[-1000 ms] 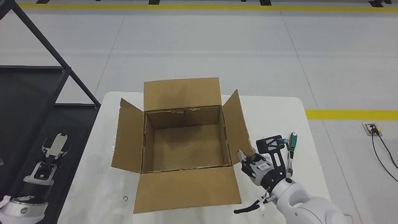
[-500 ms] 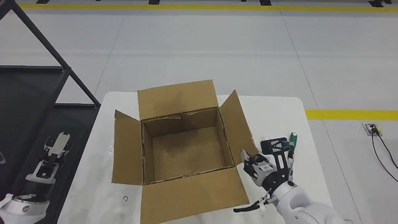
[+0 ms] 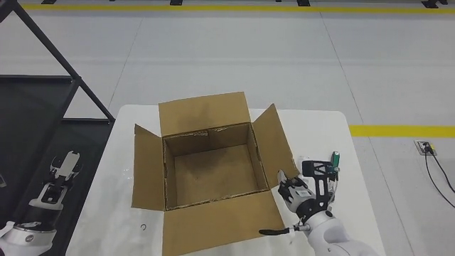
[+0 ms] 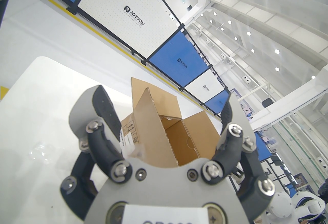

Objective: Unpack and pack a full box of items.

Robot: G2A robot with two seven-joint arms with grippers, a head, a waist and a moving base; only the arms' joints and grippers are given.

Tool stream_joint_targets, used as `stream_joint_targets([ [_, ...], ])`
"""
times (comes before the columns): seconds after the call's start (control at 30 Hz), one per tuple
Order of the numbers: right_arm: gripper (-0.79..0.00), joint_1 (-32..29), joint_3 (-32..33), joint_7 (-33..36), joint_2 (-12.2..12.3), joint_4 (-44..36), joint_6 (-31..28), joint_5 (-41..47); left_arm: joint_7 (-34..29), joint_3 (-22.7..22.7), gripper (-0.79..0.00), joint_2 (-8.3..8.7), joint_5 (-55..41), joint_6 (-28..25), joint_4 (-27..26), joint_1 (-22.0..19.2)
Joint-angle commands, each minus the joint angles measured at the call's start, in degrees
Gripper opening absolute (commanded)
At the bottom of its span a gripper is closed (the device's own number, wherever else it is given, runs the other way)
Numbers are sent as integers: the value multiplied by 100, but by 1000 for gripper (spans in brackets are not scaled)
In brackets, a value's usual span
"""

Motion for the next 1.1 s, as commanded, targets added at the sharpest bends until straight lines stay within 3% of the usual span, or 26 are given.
stream_joint_targets([
  [0.0, -785, -13, -37, -123, -16, 4, 151, 69, 0, 0, 0, 1, -2, 0, 1, 1],
  [0.5, -785, -76, -171, -1031, -125, 119, 721, 676, 31, -29, 0, -2, -37, -46, 18, 62],
  [0.8, -773, -73, -154, -1068, -139, 204, 707, 789, 38, -82, 0, -3, -77, -50, 16, 102],
  [0.87, -400, -66, -159, -1014, -140, 203, 724, 795, 39, -84, 0, -3, -80, -49, 15, 105],
  [0.9, 0, -60, -161, -970, -137, 205, 703, 783, 32, -82, 0, -3, -77, -57, 16, 106],
  [1.07, 0, -143, -39, -926, -120, 32, 710, 685, 17, -70, 0, -2, -70, -62, 24, 100],
])
